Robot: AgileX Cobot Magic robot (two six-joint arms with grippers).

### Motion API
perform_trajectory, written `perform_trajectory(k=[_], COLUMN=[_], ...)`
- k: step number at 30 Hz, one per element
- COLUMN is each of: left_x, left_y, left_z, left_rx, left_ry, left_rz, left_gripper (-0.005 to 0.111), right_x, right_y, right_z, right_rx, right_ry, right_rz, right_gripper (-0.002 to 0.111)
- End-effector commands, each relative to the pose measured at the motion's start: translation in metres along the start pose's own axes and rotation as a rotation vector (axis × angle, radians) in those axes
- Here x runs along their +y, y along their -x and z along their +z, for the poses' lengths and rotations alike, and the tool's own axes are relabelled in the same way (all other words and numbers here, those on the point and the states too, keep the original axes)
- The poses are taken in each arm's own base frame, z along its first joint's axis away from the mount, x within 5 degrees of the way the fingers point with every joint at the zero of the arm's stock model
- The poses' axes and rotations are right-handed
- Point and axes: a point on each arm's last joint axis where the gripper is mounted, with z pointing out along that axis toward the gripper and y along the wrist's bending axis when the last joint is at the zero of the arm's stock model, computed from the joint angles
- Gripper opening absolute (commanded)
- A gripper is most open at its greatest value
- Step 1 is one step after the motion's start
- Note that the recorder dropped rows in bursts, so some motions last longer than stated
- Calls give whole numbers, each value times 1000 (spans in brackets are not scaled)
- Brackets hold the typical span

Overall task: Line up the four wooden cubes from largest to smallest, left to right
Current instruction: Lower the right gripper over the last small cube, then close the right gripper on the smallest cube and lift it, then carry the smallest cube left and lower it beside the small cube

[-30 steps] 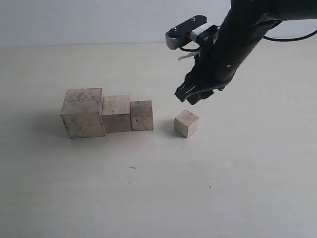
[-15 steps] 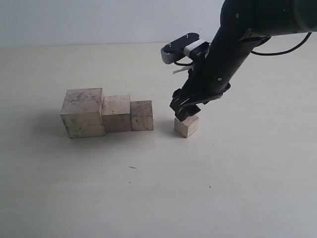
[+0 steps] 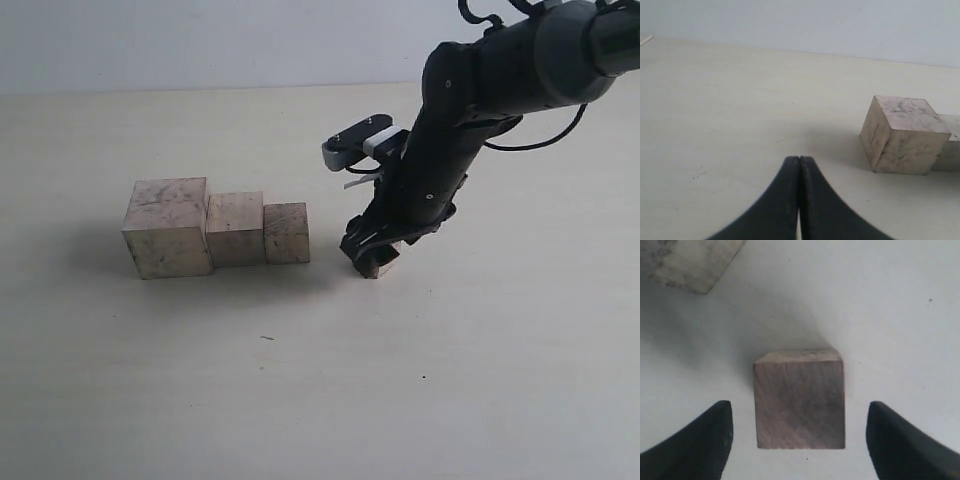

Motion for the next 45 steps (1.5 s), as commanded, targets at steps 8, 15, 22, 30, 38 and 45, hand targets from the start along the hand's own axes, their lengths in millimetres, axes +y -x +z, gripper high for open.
perform_trajectory(k=[8,15,22,30,38,45], left_x=[-1,-1,-1,-1,-1,-1], left_y=[1,1,1,1,1,1], left_z=[0,0,0,0,0,0], left_rx=[-16,-16,-16,-16,-16,-16], left_ry=[-8,-8,-8,-8,-8,-8], left_rz=[-4,-4,-4,-4,-4,-4], left_gripper=[0,0,0,0,0,0], right_x=[-3,-23,-35,-26,-26,-14], right_y=[-2,14,43,48,47,55], right_z=[2,-26,-51,-29,-4,6], right_rx=[19,91,-12,-20,-24,-56], right_ry=[-15,-138,-87,107,169,139], right_rz=[-43,-296,-584,-811,-864,-886], right_gripper=[0,0,0,0,0,0])
